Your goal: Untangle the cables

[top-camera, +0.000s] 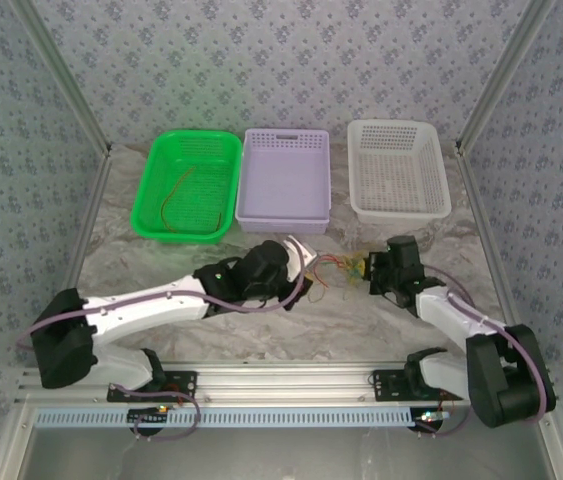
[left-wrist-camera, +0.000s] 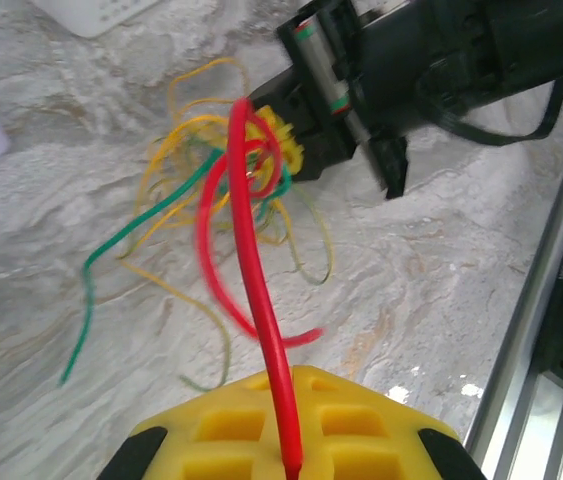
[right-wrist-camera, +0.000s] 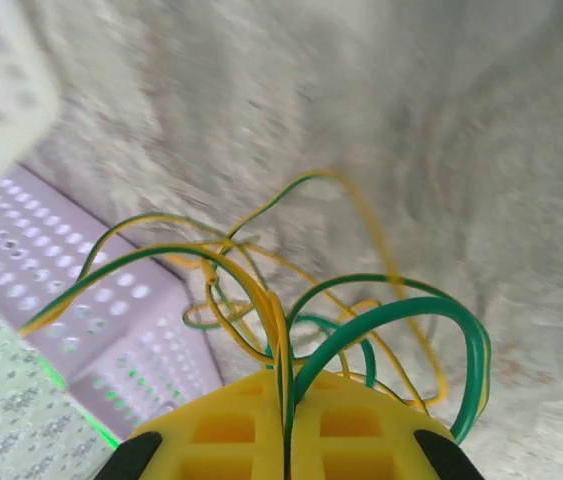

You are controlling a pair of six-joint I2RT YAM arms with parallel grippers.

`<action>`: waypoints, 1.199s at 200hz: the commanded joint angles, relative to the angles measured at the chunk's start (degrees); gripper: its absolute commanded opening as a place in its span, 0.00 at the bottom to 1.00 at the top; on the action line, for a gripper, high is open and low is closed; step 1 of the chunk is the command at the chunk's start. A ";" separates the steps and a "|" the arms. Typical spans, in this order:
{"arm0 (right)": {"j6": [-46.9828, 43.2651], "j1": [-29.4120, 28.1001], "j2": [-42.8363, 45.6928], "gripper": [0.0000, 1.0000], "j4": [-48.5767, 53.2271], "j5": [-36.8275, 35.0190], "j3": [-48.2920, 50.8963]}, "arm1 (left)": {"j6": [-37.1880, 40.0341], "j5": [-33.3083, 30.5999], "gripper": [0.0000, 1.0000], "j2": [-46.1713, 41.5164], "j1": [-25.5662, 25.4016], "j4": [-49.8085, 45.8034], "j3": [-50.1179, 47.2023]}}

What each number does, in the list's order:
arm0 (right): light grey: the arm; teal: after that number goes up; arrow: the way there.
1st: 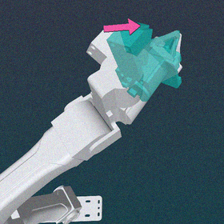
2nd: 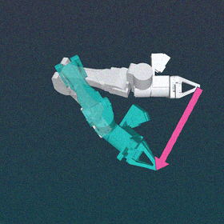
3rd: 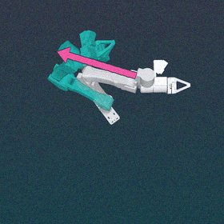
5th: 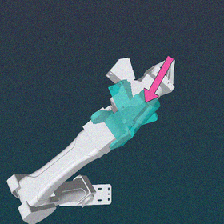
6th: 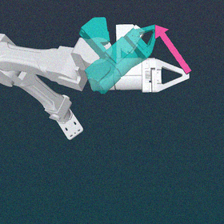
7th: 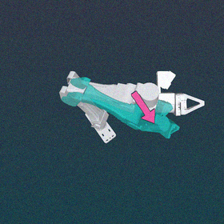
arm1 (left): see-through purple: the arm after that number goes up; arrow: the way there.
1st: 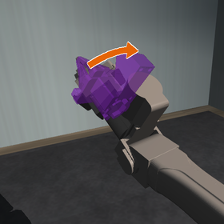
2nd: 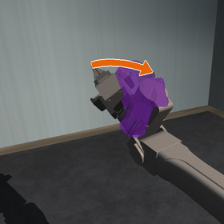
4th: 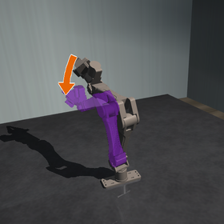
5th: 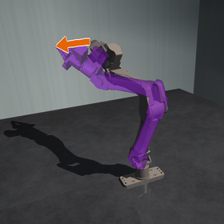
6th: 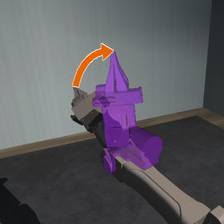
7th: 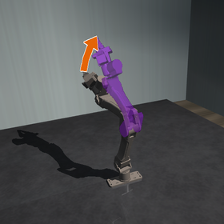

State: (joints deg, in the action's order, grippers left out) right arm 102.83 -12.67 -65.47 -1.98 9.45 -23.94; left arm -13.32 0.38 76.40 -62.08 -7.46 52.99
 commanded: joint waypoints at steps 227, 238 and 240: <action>-21.19 14.59 0.30 0.00 17.75 -5.68 -6.24 | -4.47 -24.79 0.00 -21.17 15.38 -30.59 0.22; -21.45 15.25 0.26 0.00 17.96 -5.39 -6.50 | -5.08 -25.52 0.00 -21.38 15.39 -30.72 -0.38; -21.51 15.27 0.24 0.00 17.91 -5.36 -6.58 | -5.25 -25.76 0.00 -21.38 15.41 -30.76 -0.42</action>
State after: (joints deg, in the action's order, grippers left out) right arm 83.48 1.10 -64.71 13.23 5.28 -28.47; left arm -17.65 -20.21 56.38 -47.22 -34.22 51.51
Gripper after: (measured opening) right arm 0.072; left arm 0.063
